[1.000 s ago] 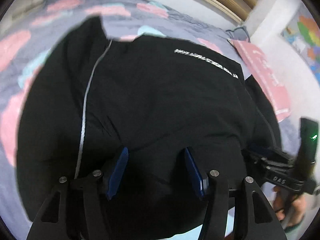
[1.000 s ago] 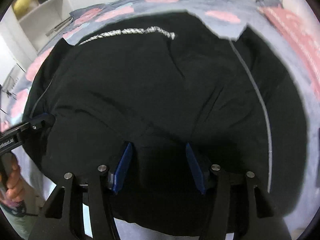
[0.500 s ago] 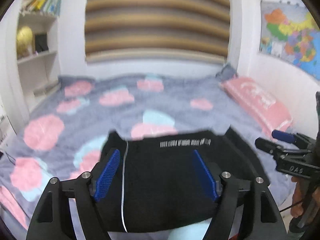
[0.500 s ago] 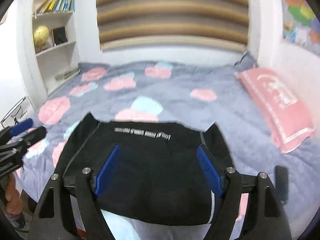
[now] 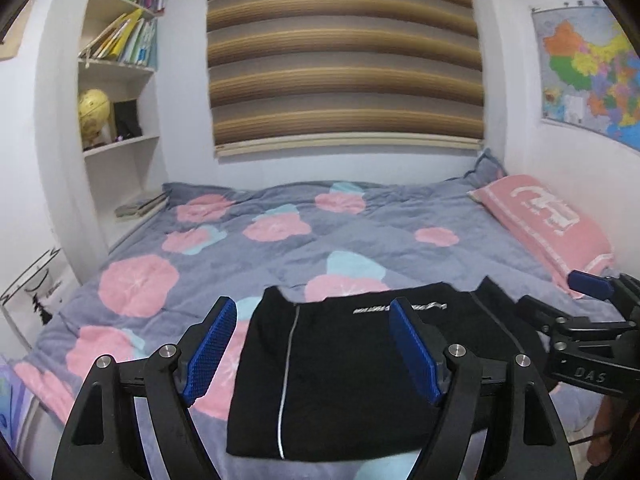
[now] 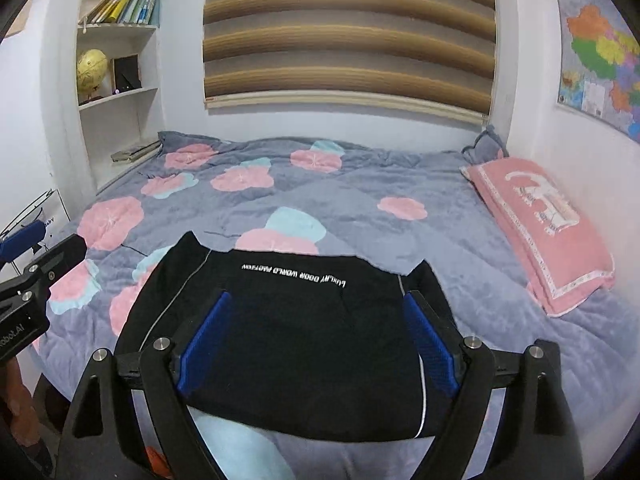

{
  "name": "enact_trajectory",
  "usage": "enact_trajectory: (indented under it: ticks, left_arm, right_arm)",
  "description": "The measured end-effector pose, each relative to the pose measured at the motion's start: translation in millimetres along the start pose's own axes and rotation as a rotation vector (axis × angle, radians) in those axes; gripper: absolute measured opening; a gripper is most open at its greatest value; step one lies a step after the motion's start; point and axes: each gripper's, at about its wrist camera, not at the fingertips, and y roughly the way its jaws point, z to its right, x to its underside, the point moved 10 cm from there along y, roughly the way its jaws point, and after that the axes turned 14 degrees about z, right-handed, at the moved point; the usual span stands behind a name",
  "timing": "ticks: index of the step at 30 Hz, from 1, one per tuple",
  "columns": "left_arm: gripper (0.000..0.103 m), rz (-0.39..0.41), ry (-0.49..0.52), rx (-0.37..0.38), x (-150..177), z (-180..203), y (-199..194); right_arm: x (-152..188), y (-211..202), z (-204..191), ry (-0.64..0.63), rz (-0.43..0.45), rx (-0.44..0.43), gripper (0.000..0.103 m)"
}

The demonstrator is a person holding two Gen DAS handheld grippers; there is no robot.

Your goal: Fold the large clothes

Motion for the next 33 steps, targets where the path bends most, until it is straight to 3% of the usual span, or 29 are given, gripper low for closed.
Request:
enact_trajectory:
  ticks: [8,33]
  left_arm:
    - [0.08,-0.088,-0.039,-0.008,30,-4,26]
    - [0.08,-0.153,-0.018,0.001,56,0,44]
  right_arm:
    - [28,25,12,0.052,-0.079,0.005,0.088]
    - [49,41,15,0.048,-0.133,0.024,0.088]
